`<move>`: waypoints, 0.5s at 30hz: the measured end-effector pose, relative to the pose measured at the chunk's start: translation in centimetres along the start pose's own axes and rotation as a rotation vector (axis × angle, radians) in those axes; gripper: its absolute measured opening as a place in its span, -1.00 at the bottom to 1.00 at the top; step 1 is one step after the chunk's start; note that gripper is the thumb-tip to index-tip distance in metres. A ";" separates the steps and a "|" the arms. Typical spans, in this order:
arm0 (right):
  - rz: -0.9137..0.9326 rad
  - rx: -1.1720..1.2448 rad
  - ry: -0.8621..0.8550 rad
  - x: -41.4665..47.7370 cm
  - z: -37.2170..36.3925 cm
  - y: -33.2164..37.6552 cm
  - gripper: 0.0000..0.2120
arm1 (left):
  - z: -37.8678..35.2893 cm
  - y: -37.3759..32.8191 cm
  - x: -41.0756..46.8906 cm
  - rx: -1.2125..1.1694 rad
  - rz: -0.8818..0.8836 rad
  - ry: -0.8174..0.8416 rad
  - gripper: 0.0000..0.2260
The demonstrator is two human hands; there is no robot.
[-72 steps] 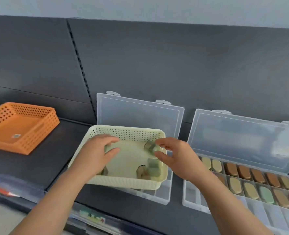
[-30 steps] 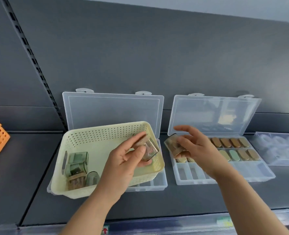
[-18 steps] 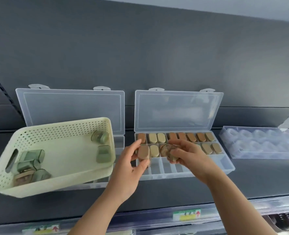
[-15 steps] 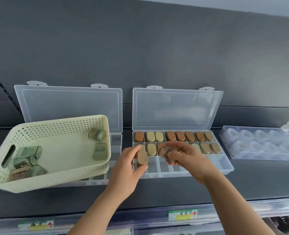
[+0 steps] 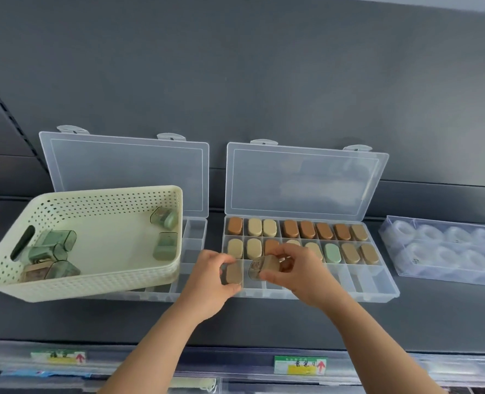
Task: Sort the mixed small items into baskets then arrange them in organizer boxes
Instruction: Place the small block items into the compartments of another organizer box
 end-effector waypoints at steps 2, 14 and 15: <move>0.065 -0.107 0.005 0.3 -0.6 0.3 -0.66 | 0.0 0.0 0.0 -0.015 0.001 0.018 -0.52; 0.162 -0.460 0.073 1.8 -2.9 0.4 -0.63 | 0.6 -0.3 -2.2 0.030 -0.120 -0.154 -0.59; 0.170 -0.462 0.072 1.7 -2.9 0.3 -0.63 | 0.8 -0.4 -2.4 0.033 -0.136 -0.169 -0.60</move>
Point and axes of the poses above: each hand's wrist, its own x-axis towards the middle knuckle, its own z-axis out of the back of the hand, y = z × x, the point moved 3 cm from there along x, towards the middle knuckle, and after that the axes turned 4 degrees about y, right-handed, at the moved point
